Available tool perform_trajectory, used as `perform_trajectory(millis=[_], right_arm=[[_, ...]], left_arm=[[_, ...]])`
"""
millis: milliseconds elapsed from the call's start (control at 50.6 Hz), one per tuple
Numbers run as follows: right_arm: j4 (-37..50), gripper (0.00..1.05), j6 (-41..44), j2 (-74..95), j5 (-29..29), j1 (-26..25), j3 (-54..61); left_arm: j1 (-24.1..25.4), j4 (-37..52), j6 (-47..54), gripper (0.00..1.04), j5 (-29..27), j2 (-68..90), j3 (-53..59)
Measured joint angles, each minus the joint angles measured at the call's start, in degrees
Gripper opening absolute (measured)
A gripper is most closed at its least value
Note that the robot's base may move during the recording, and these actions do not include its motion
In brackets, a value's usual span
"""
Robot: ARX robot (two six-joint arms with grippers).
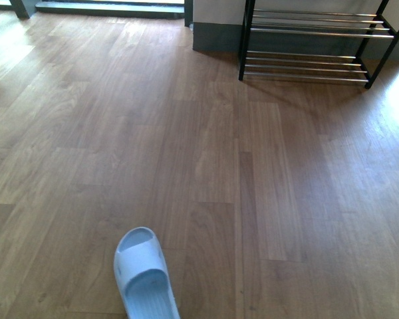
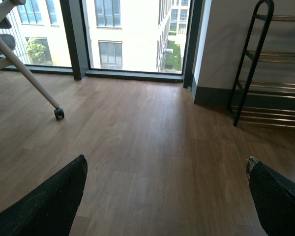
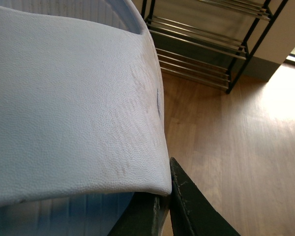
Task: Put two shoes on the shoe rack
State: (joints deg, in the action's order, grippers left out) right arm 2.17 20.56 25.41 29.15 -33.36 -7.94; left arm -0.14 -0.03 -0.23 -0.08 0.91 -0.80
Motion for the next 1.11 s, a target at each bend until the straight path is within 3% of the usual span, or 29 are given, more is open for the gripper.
perform_trajectory(millis=[592,632,652,691,790,889,1106], right_arm=[[0.00,0.02,-0.02,-0.02,0.00,0.02,0.00],[0.00,0.02,-0.02,0.00,-0.04,0.02,0.00],[0.00,0.02,-0.02,0.00,-0.15,0.02,0.00],[0.00,0.02,-0.02,0.00,-0.15,0.02,0.00],[0.00,0.02,-0.02,0.00,-0.17,0.02,0.00],[0.00,0.02,-0.02,0.00,-0.15,0.02,0.00],[0.00,0.02,-0.02,-0.02,-0.15,0.02,0.00]], left_arm=[[0.00,0.00,-0.04,0.95,-0.11,0.00,0.00],[-1.29,-4.31,-2.91,0.95,-5.03,1.70,-1.49],[-2.86,-9.99,-6.21,0.95,-9.29,4.44,-3.58],[-3.43,-16.22,-11.37,0.95,-11.74,8.92,-6.14],[-0.94,-20.85,-27.50,0.95,-1.40,18.62,-8.13],[-0.96,-15.02,-36.85,0.95,1.46,30.58,-9.11],[-7.93,-0.42,-37.90,0.95,-5.66,69.85,-18.45]])
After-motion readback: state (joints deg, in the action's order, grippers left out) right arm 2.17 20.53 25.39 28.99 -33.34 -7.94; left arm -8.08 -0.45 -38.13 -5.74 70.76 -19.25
